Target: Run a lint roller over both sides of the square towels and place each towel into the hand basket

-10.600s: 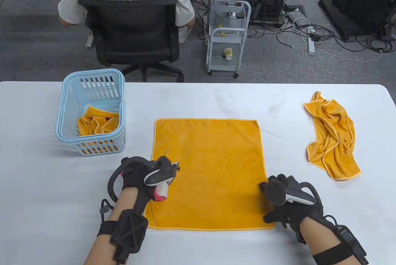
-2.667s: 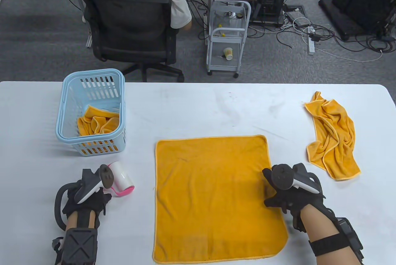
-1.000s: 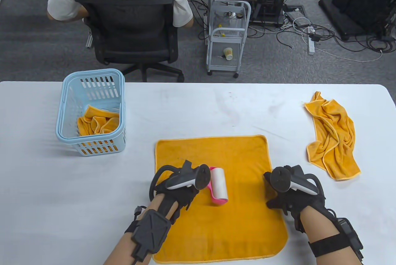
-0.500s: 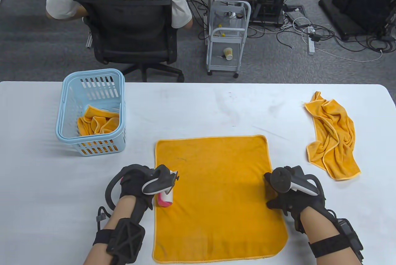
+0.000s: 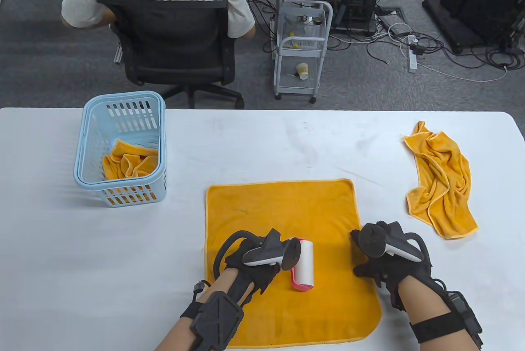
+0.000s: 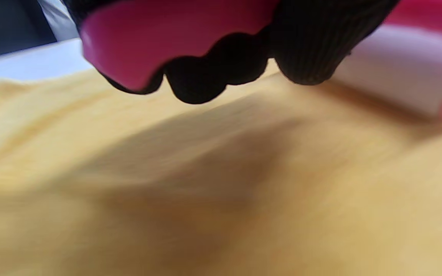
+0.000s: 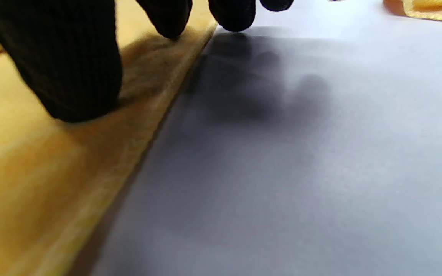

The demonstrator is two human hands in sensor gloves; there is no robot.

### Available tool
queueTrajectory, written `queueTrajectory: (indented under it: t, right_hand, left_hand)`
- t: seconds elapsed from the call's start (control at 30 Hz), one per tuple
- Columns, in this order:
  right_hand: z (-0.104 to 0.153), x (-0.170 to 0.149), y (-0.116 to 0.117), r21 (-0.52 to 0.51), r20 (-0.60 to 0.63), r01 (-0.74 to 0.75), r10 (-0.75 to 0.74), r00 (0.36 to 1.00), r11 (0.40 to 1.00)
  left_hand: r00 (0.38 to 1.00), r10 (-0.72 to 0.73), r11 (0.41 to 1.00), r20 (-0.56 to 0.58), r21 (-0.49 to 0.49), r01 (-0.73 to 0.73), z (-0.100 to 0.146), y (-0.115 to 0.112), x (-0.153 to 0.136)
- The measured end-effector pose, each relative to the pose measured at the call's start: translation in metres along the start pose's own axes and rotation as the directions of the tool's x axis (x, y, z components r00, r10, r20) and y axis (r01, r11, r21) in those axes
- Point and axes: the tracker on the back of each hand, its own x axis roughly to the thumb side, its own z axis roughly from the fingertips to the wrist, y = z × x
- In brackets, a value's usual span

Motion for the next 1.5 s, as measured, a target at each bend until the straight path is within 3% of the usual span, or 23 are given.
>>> queueTrajectory:
  t: [0.27,0.37,0.47,0.6,0.73,0.83,0.9,1.03,1.27,1.37,1.5]
  right_hand:
    - [0.0,0.0,0.0,0.0,0.0,0.001,-0.001,1.0,1.0]
    - [0.0,0.0,0.0,0.001,-0.001,0.001,-0.001,1.0,1.0]
    - [0.0,0.0,0.0,0.001,-0.002,-0.001,0.001,1.0,1.0]
    - [0.001,0.0,0.001,0.001,-0.003,0.004,-0.004,1.0,1.0]
    - [0.001,0.0,0.001,-0.001,-0.004,-0.001,0.001,1.0,1.0]
    - [0.001,0.0,0.001,-0.002,-0.005,-0.002,0.002,1.0,1.0]
    - [0.001,0.0,0.001,-0.002,-0.004,0.0,0.0,1.0,1.0]
    - [0.001,0.001,0.001,0.001,-0.005,-0.001,0.001,1.0,1.0]
    - [0.001,0.001,0.001,0.0,-0.003,-0.008,0.008,1.0,1.0]
    - [0.001,0.001,0.001,0.0,-0.003,-0.005,0.005,1.0,1.0]
    - [0.001,0.001,0.001,0.0,-0.002,-0.002,0.002,1.0,1.0]
  left_hand:
    - [0.942,-0.177,0.977,-0.285,-0.162,0.135,0.048,-0.039,-0.096]
    - [0.944,-0.099,0.986,-0.316,-0.16,0.05,0.063,-0.045,-0.117]
    - [0.968,0.035,0.995,-0.247,-0.083,-0.057,0.061,-0.037,-0.102]
    - [0.982,0.176,0.984,-0.074,0.037,-0.174,0.038,-0.011,-0.044]
    - [0.987,0.152,0.985,0.049,0.072,-0.156,0.015,0.007,0.011]
    - [0.994,0.089,0.993,0.066,0.066,-0.094,0.008,0.008,0.026]
    - [0.999,0.021,0.998,0.034,0.05,-0.022,0.008,0.002,0.023]
    - [0.986,-0.119,0.993,-0.12,-0.021,0.117,0.025,-0.013,-0.016]
    - [0.925,-0.186,0.979,-0.332,-0.139,0.147,0.063,-0.046,-0.095]
    - [0.95,-0.066,0.995,-0.305,-0.089,0.041,0.073,-0.047,-0.105]
    - [0.978,0.146,0.989,-0.148,0.019,-0.144,0.065,-0.035,-0.077]
